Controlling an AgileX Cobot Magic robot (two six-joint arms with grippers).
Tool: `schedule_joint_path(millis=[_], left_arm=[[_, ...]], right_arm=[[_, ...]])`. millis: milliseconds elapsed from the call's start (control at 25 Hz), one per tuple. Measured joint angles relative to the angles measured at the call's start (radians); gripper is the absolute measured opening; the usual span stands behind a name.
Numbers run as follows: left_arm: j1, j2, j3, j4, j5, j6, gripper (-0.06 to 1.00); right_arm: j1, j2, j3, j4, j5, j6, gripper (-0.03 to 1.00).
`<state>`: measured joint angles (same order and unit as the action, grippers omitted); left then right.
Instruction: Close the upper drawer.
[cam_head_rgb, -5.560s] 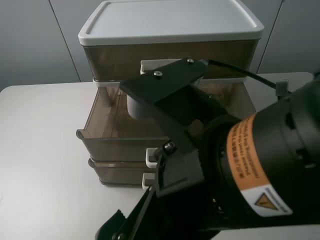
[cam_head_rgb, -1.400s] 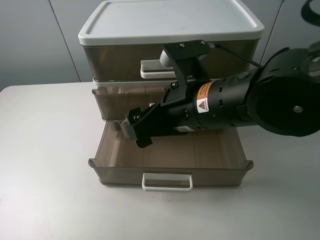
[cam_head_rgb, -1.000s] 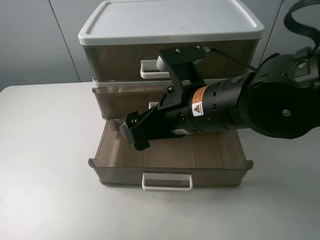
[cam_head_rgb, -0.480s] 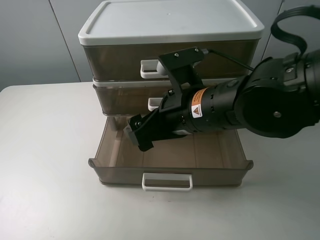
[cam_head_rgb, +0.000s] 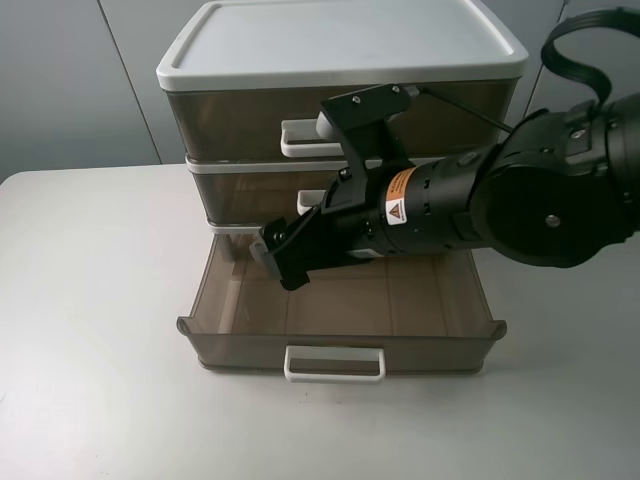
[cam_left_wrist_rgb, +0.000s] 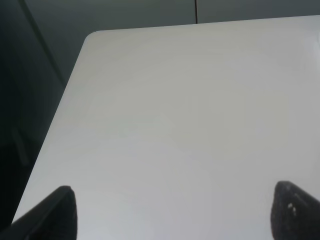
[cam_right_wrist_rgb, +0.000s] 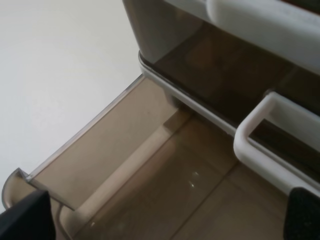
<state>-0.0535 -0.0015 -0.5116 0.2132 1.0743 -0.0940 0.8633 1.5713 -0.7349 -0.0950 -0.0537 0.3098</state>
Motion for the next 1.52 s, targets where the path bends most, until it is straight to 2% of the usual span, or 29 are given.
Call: schedule_joint_path(millis=[280, 400, 520, 760, 880, 960, 1120, 1240, 1360, 1520], left_arm=[[0.0, 0.0, 0.0, 0.0, 0.0, 0.0, 0.74], [0.0, 0.0, 0.0, 0.0, 0.0, 0.0, 0.74], [0.0, 0.0, 0.0, 0.0, 0.0, 0.0, 0.74], [0.0, 0.0, 0.0, 0.0, 0.0, 0.0, 0.74], [0.0, 0.0, 0.0, 0.0, 0.0, 0.0, 0.74], [0.0, 0.0, 0.0, 0.0, 0.0, 0.0, 0.74], [0.0, 0.0, 0.0, 0.0, 0.0, 0.0, 0.74], [0.0, 0.0, 0.0, 0.0, 0.0, 0.0, 0.74], [0.0, 0.0, 0.0, 0.0, 0.0, 0.0, 0.74], [0.0, 0.0, 0.0, 0.0, 0.0, 0.0, 0.74]], right_arm=[[-0.006, 0.007, -0.001, -0.016, -0.012, -0.007, 0.7], [-0.004, -0.005, -0.007, -0.016, 0.032, -0.007, 0.7], [0.007, -0.051, -0.014, 0.016, 0.142, -0.013, 0.7], [0.032, -0.216, -0.016, 0.151, 0.405, -0.076, 0.7], [0.012, -0.297, -0.016, 0.214, 0.538, -0.098, 0.7], [-0.035, -0.351, -0.016, 0.221, 0.616, -0.108, 0.7], [-0.206, -0.446, -0.016, 0.211, 0.751, -0.143, 0.7], [-0.392, -0.507, -0.016, 0.221, 0.829, -0.226, 0.7], [-0.622, -0.567, -0.016, 0.247, 0.912, -0.336, 0.7], [-0.834, -0.66, -0.016, 0.257, 1.013, -0.407, 0.7]])
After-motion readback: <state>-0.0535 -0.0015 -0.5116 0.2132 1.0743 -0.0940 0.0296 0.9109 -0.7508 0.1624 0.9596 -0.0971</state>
